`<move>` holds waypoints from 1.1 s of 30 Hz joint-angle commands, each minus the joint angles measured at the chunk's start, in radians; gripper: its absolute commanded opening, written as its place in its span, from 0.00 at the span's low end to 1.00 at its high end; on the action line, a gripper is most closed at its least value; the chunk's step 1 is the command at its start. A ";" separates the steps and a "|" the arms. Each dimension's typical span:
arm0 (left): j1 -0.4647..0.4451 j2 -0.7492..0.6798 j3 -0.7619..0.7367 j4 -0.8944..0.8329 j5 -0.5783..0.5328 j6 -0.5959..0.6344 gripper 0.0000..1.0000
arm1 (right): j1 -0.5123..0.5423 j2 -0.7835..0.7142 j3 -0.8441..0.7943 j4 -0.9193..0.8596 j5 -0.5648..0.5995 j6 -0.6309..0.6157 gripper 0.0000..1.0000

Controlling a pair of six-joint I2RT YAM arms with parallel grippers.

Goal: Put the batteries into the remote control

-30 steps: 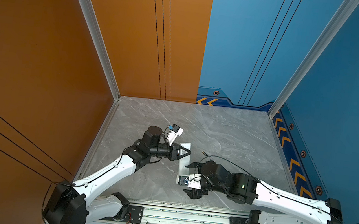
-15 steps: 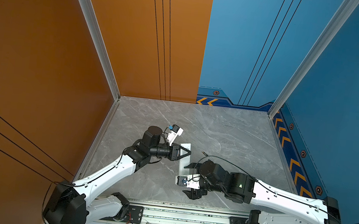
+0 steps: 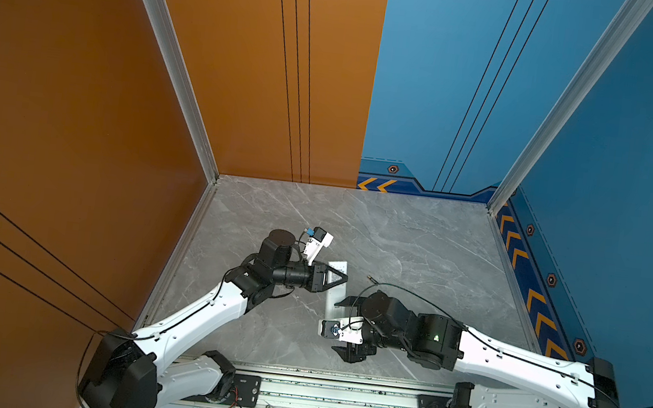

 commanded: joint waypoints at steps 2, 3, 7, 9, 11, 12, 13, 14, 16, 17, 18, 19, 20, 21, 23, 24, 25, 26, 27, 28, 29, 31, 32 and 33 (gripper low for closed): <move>0.005 -0.009 0.010 0.051 0.051 -0.017 0.00 | -0.004 0.019 0.026 -0.013 0.020 -0.007 0.92; 0.005 -0.008 0.009 0.053 0.052 -0.019 0.00 | -0.004 0.020 0.026 -0.014 0.023 -0.009 0.92; 0.004 -0.014 0.006 0.058 0.057 -0.023 0.00 | -0.001 0.023 0.027 -0.013 0.027 -0.010 0.92; 0.004 -0.015 0.002 0.064 0.057 -0.028 0.00 | -0.001 0.027 0.026 -0.013 0.036 -0.013 0.92; 0.004 -0.016 0.000 0.068 0.059 -0.031 0.00 | 0.003 0.034 0.026 -0.014 0.057 -0.015 0.92; 0.004 -0.016 0.000 0.070 0.059 -0.032 0.00 | 0.005 0.035 0.026 -0.015 0.067 -0.018 0.92; 0.005 -0.016 -0.003 0.071 0.059 -0.033 0.00 | 0.006 0.038 0.026 -0.014 0.073 -0.019 0.92; 0.006 -0.016 -0.002 0.074 0.060 -0.034 0.00 | 0.007 0.040 0.026 -0.014 0.077 -0.020 0.92; 0.006 -0.016 -0.004 0.076 0.061 -0.037 0.00 | 0.011 0.045 0.026 -0.014 0.088 -0.021 0.92; 0.006 -0.016 -0.004 0.078 0.062 -0.037 0.00 | 0.012 0.046 0.026 -0.014 0.093 -0.024 0.92; 0.007 -0.016 -0.004 0.079 0.062 -0.039 0.00 | 0.013 0.048 0.024 -0.015 0.099 -0.023 0.92; 0.009 -0.018 -0.004 0.079 0.062 -0.040 0.00 | 0.015 0.050 0.024 -0.016 0.100 -0.023 0.92; 0.008 -0.020 -0.004 0.081 0.062 -0.040 0.00 | 0.015 0.051 0.024 -0.017 0.098 -0.023 0.92; 0.008 -0.021 -0.004 0.080 0.062 -0.041 0.00 | 0.018 0.052 0.024 -0.019 0.096 -0.024 0.92; 0.009 -0.022 -0.004 0.080 0.060 -0.042 0.00 | 0.019 0.056 0.024 -0.022 0.091 -0.023 0.92; 0.009 -0.022 -0.004 0.080 0.060 -0.042 0.00 | 0.020 0.057 0.024 -0.026 0.092 -0.023 0.92; 0.008 -0.023 -0.004 0.081 0.060 -0.042 0.00 | 0.022 0.057 0.024 -0.027 0.090 -0.024 0.92; 0.009 -0.023 -0.004 0.081 0.060 -0.042 0.00 | 0.022 0.057 0.022 -0.030 0.090 -0.023 0.92; 0.009 -0.023 -0.004 0.081 0.059 -0.042 0.00 | 0.024 0.057 0.023 -0.033 0.087 -0.022 0.92; 0.009 -0.024 -0.004 0.081 0.060 -0.042 0.00 | 0.025 0.057 0.023 -0.034 0.083 -0.021 0.92; 0.010 -0.024 -0.005 0.081 0.059 -0.042 0.00 | 0.025 0.057 0.021 -0.036 0.078 -0.020 0.92; 0.012 -0.025 -0.004 0.081 0.059 -0.042 0.00 | 0.026 0.059 0.021 -0.040 0.073 -0.016 0.92; 0.014 -0.026 -0.005 0.081 0.057 -0.042 0.00 | 0.026 0.061 0.021 -0.042 0.069 -0.014 0.92; 0.015 -0.027 -0.005 0.082 0.057 -0.042 0.00 | 0.027 0.064 0.021 -0.043 0.066 -0.015 0.92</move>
